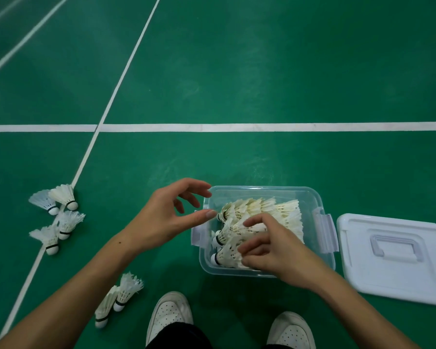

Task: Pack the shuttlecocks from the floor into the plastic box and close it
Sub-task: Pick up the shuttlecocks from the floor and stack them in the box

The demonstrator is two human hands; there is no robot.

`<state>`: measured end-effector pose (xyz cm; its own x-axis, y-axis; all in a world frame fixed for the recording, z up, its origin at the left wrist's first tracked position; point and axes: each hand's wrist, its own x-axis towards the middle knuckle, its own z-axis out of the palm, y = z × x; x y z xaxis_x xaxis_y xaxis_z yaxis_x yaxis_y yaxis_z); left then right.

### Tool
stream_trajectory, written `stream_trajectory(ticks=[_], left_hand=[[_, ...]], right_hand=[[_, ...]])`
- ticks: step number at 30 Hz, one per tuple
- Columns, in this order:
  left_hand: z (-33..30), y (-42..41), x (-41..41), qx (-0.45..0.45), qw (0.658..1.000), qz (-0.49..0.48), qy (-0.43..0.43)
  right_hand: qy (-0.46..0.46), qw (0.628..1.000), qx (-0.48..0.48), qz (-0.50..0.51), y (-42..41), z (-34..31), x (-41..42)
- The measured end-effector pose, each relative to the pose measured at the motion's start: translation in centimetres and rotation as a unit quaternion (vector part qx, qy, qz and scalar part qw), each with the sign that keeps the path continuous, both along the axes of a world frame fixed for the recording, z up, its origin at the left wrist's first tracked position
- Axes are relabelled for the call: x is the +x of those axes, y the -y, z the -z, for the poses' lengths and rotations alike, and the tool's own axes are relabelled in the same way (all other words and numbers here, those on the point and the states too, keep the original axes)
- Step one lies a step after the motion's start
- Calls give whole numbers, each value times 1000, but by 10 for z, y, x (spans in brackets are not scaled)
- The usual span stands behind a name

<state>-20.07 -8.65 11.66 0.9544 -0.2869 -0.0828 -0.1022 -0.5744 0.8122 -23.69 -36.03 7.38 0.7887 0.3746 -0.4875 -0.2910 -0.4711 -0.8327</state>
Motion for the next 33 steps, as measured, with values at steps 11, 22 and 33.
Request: stream_trajectory(ticks=[11,22,33], left_hand=[[-7,-90,-39,20,995,-98,11],[55,-217,-130,44,979,-191,-51],[145,-224,-177,144,972,-136,-129]], right_hand=[[177,984,10,11,-73,-40,17],[183,964,2,-192,-226,10,-3],[154,943,-92,-280,-290,91,-25]])
